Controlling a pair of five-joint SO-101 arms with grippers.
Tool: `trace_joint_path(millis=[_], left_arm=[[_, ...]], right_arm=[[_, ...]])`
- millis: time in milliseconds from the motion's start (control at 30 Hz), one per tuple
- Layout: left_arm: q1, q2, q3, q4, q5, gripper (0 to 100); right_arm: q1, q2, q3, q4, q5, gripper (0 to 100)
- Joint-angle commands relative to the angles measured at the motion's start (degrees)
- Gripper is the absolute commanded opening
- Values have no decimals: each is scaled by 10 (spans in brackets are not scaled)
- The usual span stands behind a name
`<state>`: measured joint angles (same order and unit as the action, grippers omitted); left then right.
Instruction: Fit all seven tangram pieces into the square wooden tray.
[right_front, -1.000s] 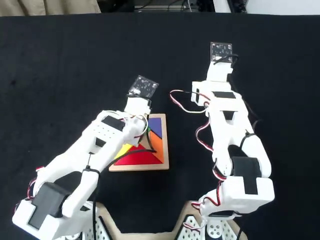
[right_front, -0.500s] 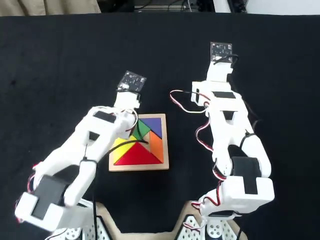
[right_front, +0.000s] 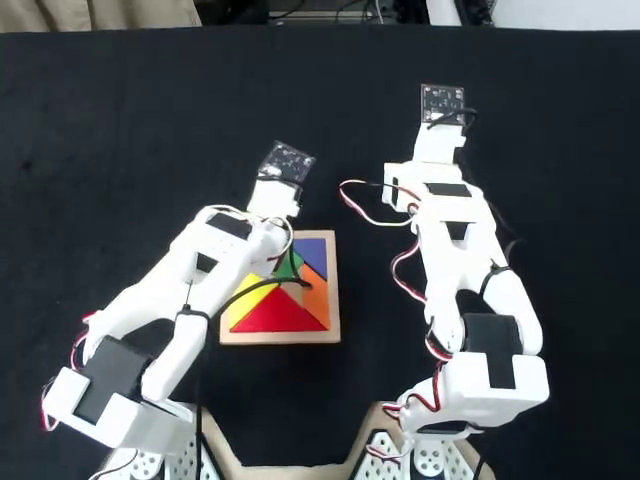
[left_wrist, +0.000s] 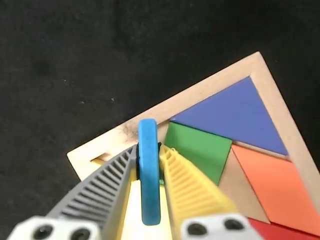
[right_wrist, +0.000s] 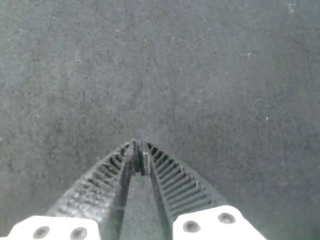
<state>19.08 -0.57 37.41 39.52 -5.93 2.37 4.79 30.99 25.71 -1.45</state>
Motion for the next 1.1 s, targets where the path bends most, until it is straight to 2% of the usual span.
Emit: trace_joint_path(millis=[0, 300, 467, 567, 867, 1067], left_arm=[[15, -3, -28, 11, -1, 29], [14, -15, -46, 18, -1, 29], [29, -119, -80, 137, 9, 29], [38, -137, -75, 172, 16, 30], [51, -64, -57, 132, 18, 35], [50, -19, -66, 135, 28, 193]], right_arm=[[1, -7, -33, -9, 5, 12], [1, -8, -33, -9, 5, 12], [1, -7, -33, -9, 5, 12], [1, -7, -33, -9, 5, 12], [1, -7, -32, -9, 5, 12], [1, -7, -32, -9, 5, 12]])
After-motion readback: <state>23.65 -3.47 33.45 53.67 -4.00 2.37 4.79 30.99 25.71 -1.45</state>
